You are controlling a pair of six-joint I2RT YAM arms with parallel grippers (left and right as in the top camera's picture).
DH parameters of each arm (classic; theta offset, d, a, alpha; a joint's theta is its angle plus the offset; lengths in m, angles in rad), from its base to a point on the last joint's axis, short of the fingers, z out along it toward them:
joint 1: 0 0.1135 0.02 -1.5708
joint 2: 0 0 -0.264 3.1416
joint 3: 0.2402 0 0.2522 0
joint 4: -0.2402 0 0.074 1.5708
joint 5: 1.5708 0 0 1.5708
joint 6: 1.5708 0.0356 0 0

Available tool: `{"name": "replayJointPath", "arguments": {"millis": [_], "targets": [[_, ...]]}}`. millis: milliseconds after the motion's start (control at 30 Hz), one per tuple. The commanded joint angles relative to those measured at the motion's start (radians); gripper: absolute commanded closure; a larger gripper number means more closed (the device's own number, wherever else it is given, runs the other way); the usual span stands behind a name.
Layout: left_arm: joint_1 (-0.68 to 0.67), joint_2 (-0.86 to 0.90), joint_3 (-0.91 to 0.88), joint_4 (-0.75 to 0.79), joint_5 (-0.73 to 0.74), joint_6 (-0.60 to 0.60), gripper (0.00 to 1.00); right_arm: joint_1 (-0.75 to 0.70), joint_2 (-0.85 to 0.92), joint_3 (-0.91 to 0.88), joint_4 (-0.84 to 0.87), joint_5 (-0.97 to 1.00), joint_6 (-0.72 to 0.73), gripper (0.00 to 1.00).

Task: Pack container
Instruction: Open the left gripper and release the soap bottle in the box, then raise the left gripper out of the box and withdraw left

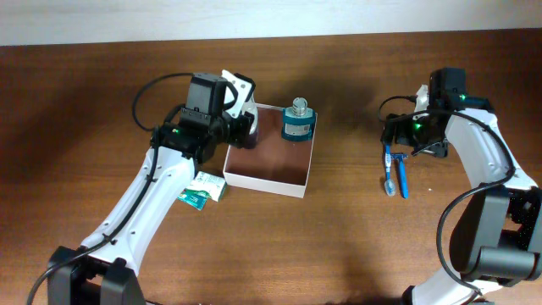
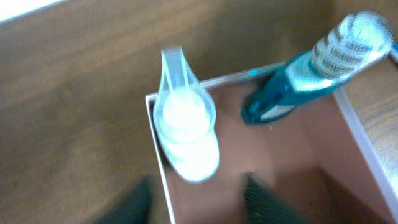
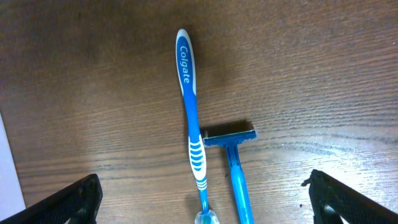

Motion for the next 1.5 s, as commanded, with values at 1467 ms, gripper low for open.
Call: {"name": "replayJointPath", "arguments": {"millis": [1467], "targets": [[-0.207, 0.222, 0.004, 0.095, -0.357, 0.001, 0.99, -0.001, -0.022, 0.011, 0.000, 0.006, -0.009, 0.01]]}}
